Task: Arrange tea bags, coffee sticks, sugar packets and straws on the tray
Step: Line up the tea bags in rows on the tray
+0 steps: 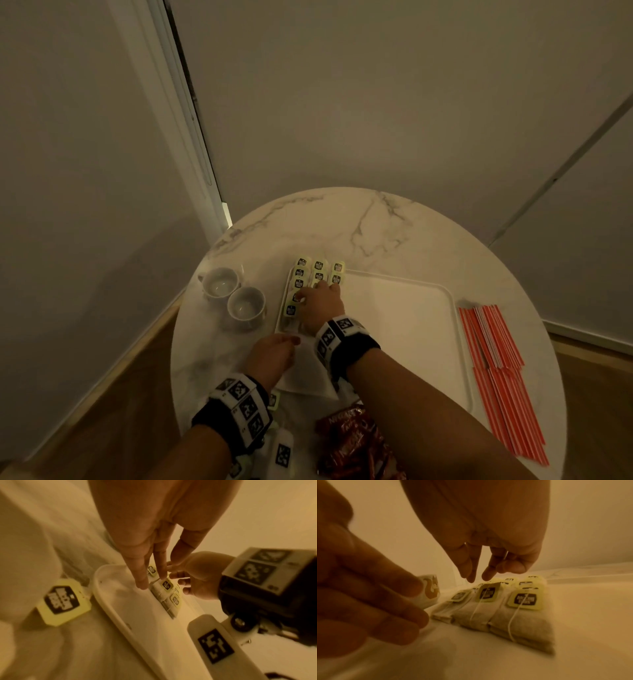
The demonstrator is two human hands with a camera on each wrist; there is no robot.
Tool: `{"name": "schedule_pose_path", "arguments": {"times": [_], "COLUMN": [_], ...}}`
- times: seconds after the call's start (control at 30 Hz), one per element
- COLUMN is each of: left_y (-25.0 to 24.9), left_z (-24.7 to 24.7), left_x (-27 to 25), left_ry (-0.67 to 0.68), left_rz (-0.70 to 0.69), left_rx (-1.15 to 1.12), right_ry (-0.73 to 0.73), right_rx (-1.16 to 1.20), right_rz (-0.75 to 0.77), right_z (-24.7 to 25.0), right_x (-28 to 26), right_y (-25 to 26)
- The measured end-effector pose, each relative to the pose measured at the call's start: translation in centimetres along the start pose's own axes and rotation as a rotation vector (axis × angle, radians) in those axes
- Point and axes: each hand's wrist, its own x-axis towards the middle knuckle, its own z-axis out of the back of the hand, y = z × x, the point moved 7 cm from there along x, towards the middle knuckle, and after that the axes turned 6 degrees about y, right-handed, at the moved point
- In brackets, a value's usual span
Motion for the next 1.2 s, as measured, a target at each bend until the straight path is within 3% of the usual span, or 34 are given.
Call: {"name": "schedule_pose_path", "arguments": {"times": [0.3,0.6,0.83,1.2], "left_y": [-0.6,-0.3,-0.5,0.0], "left_z": [0.4,0.5,0.3,0.5], "left_x": [0.4,0.2,-0.2,0.6], "left_ry": [0.013,-0.001,0.008,-0.015], "left_rz": [-0.011,0.011,-0.005,-0.041], "left_rx": [0.045,0.006,0.054,0.104], "right_ry": [0.025,0.077,0.01,0.072], "right_rx": [-0.209,-0.167,-0.111,-0.071], "right_rz": [-0.047,-0.005,0.05,-0.145], "right_z": [0.0,0.5,1.1,0.8], "right_x": [1.9,1.0,-0.7,2.3], "right_y": [0.9,2.2,2.7,0.3]}}
